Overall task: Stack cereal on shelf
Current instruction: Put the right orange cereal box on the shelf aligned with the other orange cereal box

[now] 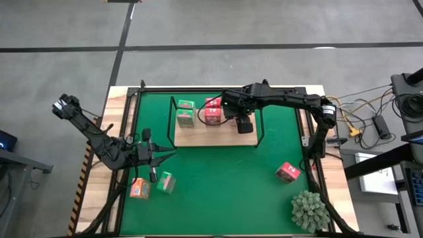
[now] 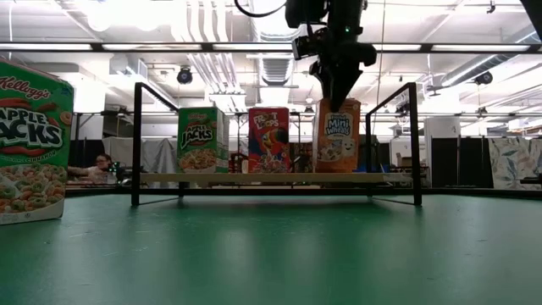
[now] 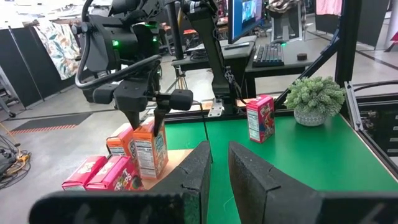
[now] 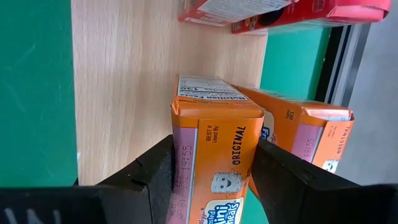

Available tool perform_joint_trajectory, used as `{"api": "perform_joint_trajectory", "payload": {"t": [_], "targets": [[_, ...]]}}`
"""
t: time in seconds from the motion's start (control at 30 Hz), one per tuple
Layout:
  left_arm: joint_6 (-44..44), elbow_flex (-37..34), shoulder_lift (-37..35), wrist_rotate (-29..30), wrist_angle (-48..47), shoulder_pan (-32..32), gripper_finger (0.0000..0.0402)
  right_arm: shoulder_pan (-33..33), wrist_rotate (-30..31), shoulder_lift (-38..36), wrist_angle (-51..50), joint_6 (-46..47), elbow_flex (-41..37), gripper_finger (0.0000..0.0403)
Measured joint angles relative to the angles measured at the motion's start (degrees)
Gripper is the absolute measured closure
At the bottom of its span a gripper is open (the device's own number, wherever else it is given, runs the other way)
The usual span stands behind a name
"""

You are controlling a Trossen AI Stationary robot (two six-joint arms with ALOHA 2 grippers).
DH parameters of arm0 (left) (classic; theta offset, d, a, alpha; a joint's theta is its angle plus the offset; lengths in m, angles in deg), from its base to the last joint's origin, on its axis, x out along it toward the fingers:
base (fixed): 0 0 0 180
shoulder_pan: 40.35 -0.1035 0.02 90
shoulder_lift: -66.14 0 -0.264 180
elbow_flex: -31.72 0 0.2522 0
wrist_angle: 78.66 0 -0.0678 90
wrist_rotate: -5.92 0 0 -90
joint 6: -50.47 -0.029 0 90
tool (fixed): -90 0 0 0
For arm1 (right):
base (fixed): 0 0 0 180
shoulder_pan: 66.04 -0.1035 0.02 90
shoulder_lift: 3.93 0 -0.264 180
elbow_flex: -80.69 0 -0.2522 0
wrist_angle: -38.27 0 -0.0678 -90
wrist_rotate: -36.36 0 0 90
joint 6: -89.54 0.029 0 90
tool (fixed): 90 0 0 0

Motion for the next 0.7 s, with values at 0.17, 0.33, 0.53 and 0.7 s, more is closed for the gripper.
{"api": "perform_joint_trajectory", "payload": {"t": [0.17, 0.33, 0.53, 0.7], "targets": [[0.22, 0.00, 0.00, 0.00, 0.00, -0.01, 0.0362, -0.02, -0.46, 0.00, 0.24, 0.02, -0.05, 0.0223], [0.23, 0.02, 0.00, 0.00, 0.00, 0.00, 0.0362, 0.00, -0.44, 0.00, 0.29, 0.17, -0.06, 0.0223], [0.43, 0.02, 0.00, 0.00, 0.00, 0.00, 0.0362, 0.00, -0.44, 0.00, 0.95, 0.42, -0.66, 0.0223], [0.84, 0.02, 0.00, 0.00, 0.00, 0.00, 0.0362, -0.02, 0.07, -0.07, 1.37, -0.15, -3.12, 0.0223]]}}
